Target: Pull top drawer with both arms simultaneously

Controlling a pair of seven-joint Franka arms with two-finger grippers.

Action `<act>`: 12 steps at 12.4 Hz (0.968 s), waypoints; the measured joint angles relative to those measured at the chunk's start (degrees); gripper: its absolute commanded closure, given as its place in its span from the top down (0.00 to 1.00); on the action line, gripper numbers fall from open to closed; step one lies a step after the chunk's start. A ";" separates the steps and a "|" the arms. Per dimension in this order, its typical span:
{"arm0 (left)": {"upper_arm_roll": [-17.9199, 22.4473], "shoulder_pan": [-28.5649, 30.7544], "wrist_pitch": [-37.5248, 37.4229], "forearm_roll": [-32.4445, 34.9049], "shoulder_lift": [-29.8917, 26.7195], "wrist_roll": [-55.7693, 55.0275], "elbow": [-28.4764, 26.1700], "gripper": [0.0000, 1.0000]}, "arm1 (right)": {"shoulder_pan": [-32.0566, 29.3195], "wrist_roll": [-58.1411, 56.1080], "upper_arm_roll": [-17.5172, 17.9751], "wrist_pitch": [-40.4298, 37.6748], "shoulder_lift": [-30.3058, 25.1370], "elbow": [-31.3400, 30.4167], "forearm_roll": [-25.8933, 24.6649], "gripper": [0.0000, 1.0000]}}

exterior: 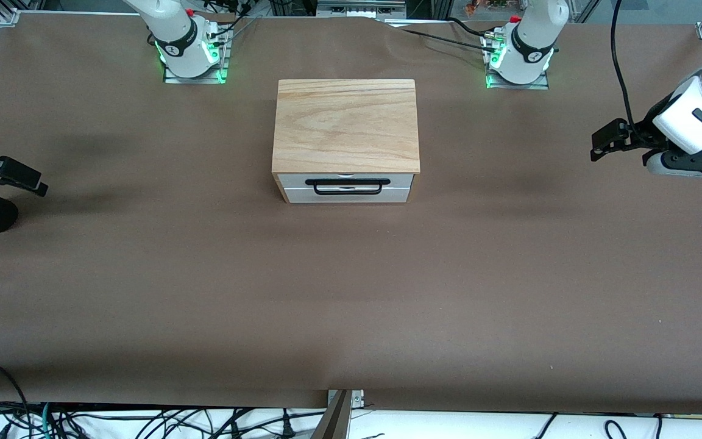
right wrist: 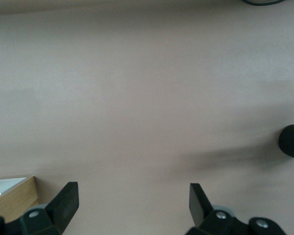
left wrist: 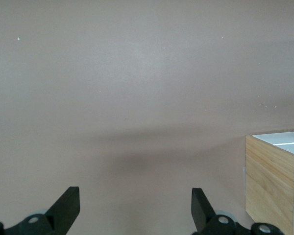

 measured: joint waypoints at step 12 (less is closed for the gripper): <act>-0.08 -0.07 -1.19 0.00 0.55 0.00 0.02 1.00 | 0.00 0.00 0.01 0.00 0.00 0.00 0.00 1.00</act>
